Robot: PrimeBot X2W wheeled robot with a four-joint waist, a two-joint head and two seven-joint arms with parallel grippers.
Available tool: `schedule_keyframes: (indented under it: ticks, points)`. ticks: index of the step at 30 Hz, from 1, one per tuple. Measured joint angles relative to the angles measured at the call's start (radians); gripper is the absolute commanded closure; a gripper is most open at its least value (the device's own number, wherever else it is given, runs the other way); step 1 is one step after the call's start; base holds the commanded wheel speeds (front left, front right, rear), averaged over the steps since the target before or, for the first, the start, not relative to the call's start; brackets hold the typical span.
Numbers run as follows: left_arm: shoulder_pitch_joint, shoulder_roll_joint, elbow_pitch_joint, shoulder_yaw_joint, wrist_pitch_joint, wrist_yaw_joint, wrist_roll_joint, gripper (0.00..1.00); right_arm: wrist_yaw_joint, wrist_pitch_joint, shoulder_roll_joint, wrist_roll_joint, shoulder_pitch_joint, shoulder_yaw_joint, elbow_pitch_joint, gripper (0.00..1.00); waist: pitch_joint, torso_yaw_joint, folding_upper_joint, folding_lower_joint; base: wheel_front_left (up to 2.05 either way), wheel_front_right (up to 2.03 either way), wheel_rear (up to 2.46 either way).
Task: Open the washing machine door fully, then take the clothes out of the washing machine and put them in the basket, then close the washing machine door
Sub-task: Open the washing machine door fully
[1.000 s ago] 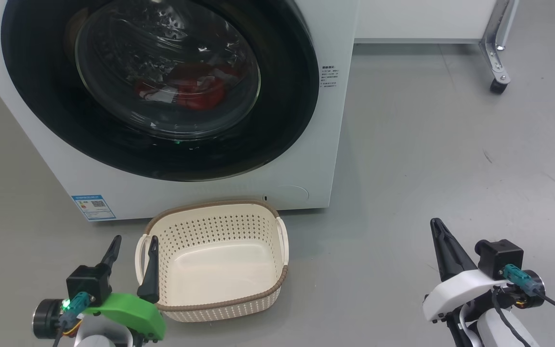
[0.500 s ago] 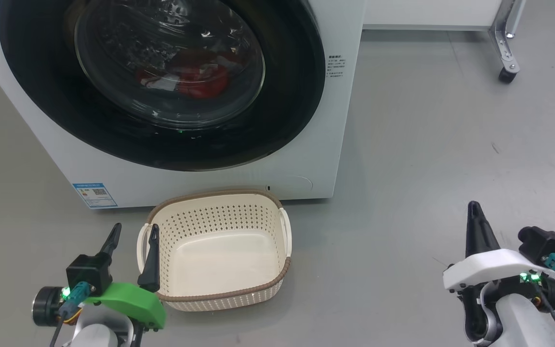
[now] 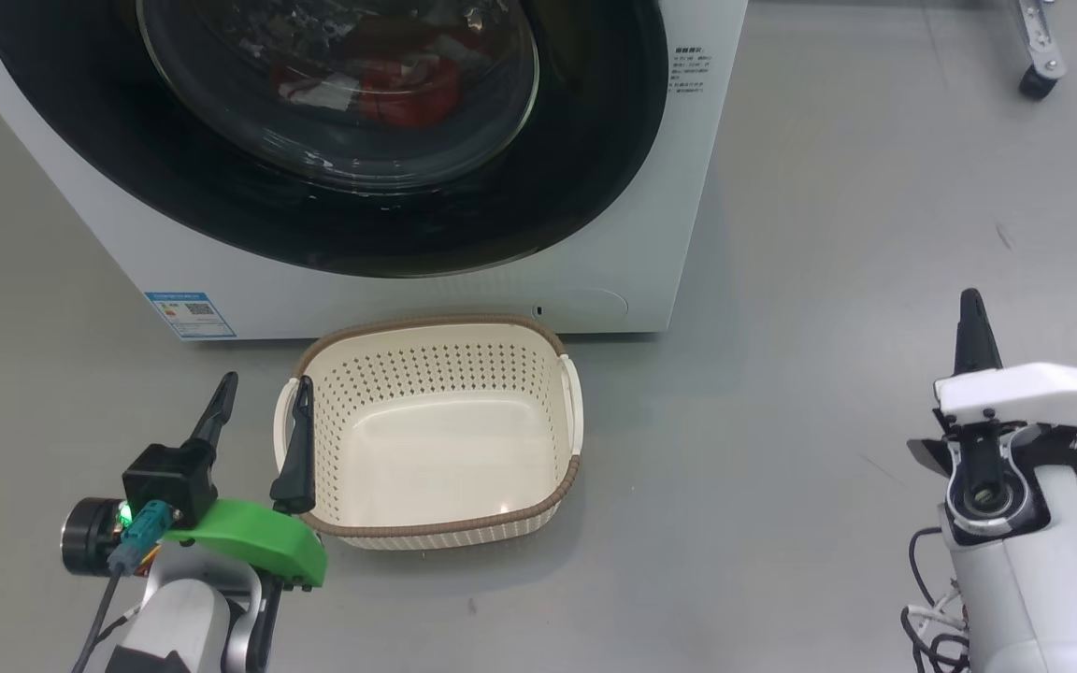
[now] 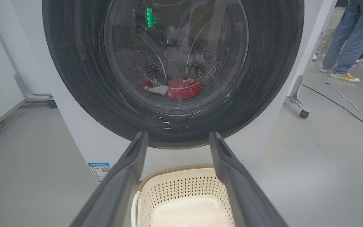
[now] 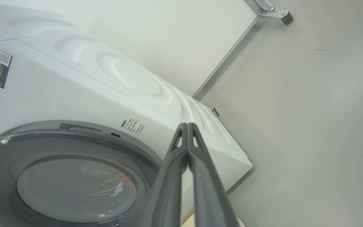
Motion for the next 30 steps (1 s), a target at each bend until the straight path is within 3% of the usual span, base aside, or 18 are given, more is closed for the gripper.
schedule_keyframes:
  ticks: [11, 23, 30]
  points:
    - [-0.056, -0.017, -0.039, 0.002, 0.0, -0.005, 0.002, 0.0, 0.0, 0.133, -0.004, 0.328, -0.208, -0.051, -0.003, 1.0, 0.091, 0.027, 0.0, 0.0, 0.0, 0.0, 0.0]
    - [-0.136, -0.034, -0.086, -0.001, -0.003, -0.018, 0.021, 0.0, -0.006, 0.283, -0.015, 0.394, -0.438, -0.056, -0.002, 1.0, 0.206, 0.068, 0.0, 0.0, 0.0, 0.0, 0.0]
    - [-0.174, -0.052, -0.1, -0.004, -0.003, -0.027, 0.028, 0.0, -0.033, 0.364, -0.063, 0.398, -0.55, -0.032, 0.016, 1.0, 0.262, 0.1, 0.0, 0.0001, 0.0, 0.0, 0.0]
